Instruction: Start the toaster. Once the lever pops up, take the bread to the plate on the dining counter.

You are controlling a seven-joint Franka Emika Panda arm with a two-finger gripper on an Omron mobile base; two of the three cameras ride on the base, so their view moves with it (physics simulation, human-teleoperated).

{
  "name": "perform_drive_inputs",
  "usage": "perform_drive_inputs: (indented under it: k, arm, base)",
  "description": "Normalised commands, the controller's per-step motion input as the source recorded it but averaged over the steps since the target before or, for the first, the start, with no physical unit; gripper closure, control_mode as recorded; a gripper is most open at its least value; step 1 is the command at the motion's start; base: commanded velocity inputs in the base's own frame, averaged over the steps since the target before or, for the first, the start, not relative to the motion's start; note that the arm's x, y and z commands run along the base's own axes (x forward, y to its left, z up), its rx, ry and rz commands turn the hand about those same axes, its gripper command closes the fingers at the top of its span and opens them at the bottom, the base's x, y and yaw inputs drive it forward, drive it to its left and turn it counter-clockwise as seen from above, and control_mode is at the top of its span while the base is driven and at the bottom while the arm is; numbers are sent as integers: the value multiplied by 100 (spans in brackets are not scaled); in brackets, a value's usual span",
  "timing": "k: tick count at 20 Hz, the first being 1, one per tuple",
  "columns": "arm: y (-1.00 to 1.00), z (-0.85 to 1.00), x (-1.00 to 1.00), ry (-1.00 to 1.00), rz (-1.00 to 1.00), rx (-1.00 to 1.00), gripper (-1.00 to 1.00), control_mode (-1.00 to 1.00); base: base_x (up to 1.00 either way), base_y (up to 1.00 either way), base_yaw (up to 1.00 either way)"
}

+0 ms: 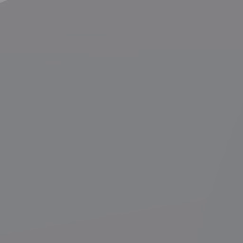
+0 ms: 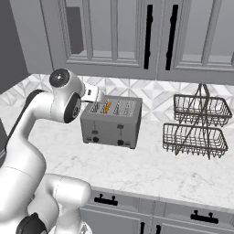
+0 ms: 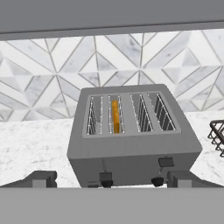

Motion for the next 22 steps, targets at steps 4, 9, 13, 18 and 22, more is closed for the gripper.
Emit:
perform_drive_inputs:
  k: [4,9,13,18,22]
  arm:
    - [0,0,0,0,0,0,-100,-100]
    - [0,0,0,0,0,0,-100,-100]
    - [0,0,0,0,0,0,-100,-100]
    - [0,0,0,0,0,0,-100,-100]
    - [0,0,0,0,0,0,-100,-100]
  base:
    - [0,0,0]
    - [0,0,0]
    - [0,0,0]
    - [0,0,0]
    - [0,0,0]
